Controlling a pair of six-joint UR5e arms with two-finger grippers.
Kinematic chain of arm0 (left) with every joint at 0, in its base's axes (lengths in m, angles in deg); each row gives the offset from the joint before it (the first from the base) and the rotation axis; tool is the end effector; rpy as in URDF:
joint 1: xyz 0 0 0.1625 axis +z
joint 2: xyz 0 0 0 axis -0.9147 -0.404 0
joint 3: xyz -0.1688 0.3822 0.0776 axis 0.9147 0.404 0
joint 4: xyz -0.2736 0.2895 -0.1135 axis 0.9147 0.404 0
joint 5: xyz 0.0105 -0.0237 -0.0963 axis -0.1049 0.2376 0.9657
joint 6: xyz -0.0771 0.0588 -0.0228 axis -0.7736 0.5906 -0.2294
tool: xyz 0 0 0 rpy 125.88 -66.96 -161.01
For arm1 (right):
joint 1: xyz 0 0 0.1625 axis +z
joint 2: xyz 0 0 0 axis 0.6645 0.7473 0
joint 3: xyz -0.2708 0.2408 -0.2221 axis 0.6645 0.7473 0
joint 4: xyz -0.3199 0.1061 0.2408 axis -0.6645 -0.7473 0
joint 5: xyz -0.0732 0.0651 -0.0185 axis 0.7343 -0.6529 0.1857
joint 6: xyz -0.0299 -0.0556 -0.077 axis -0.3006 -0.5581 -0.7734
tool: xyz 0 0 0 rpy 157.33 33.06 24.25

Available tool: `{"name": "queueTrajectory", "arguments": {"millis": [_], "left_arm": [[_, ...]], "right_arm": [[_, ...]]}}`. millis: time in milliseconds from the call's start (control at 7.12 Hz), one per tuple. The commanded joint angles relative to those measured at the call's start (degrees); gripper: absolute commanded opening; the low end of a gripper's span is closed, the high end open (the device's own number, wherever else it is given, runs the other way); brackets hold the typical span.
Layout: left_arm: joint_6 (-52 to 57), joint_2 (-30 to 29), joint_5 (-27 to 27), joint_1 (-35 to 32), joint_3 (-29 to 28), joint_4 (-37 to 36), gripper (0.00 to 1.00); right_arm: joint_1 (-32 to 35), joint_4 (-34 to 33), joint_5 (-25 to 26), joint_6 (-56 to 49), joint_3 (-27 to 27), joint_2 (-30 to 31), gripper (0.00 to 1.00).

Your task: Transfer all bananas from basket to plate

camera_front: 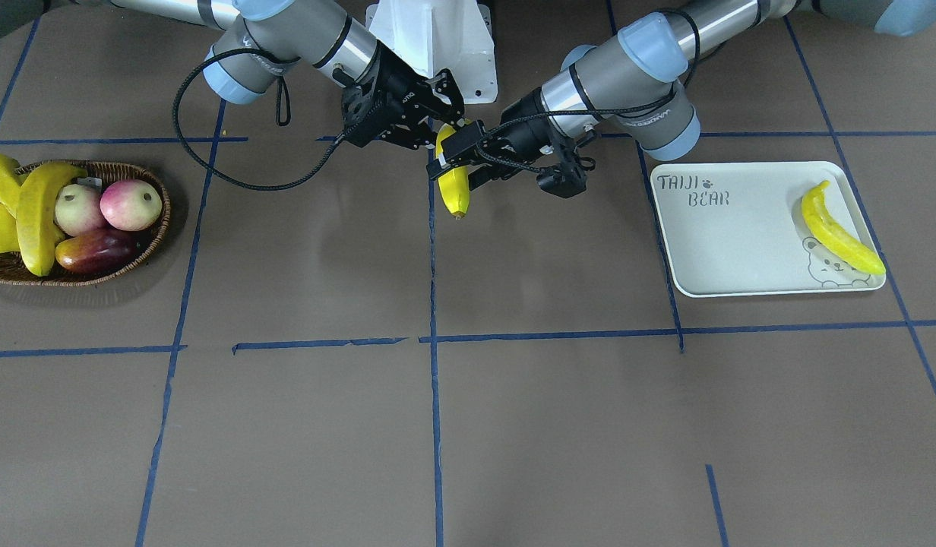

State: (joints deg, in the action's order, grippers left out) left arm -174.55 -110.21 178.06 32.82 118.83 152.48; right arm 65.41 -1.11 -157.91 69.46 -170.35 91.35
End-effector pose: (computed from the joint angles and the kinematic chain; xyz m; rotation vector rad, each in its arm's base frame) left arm 0.4742 -0.4193 0.2096 -0.1575 1.6755 -0.3301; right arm -0.5130 -0.3415 0.1748 0.1929 -1.5352 0.0167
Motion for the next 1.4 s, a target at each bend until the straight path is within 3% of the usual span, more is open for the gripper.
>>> {"name": "queueTrajectory", "arguments": {"millis": [0, 140, 421, 562, 702, 983, 1264], "left_arm": [[0.0, 0.0, 0.0, 0.9, 0.0, 0.0, 1.00], [0.0, 0.0, -1.0, 0.9, 0.1, 0.0, 0.93], [-0.3, 0.0, -1.2, 0.9, 0.4, 0.0, 0.49], [-0.3, 0.3, -1.7, 0.9, 0.6, 0.0, 0.24], [-0.4, 0.6, -2.9, 0.8, 0.8, 0.0, 0.07], [-0.3, 0.8, -2.9, 0.8, 0.8, 0.0, 0.04], [-0.3, 1.7, -3.0, 0.8, 0.7, 0.0, 0.04]], "right_arm": [[0.0, 0.0, 0.0, 0.0, 0.0, 0.0, 0.27], [0.0, -0.1, 0.0, 0.1, 0.0, 0.0, 0.27], [0.0, 0.0, 0.0, 0.1, 0.0, 0.0, 0.29], [0.0, 0.0, 0.0, 0.3, -0.1, 0.0, 0.37], [0.0, 0.0, 0.0, 0.5, -0.2, 0.0, 0.56], [0.0, 0.0, 0.0, 3.3, -0.5, 0.0, 0.99], [0.4, -0.2, -0.3, 3.3, -1.8, 0.1, 1.00]]}}
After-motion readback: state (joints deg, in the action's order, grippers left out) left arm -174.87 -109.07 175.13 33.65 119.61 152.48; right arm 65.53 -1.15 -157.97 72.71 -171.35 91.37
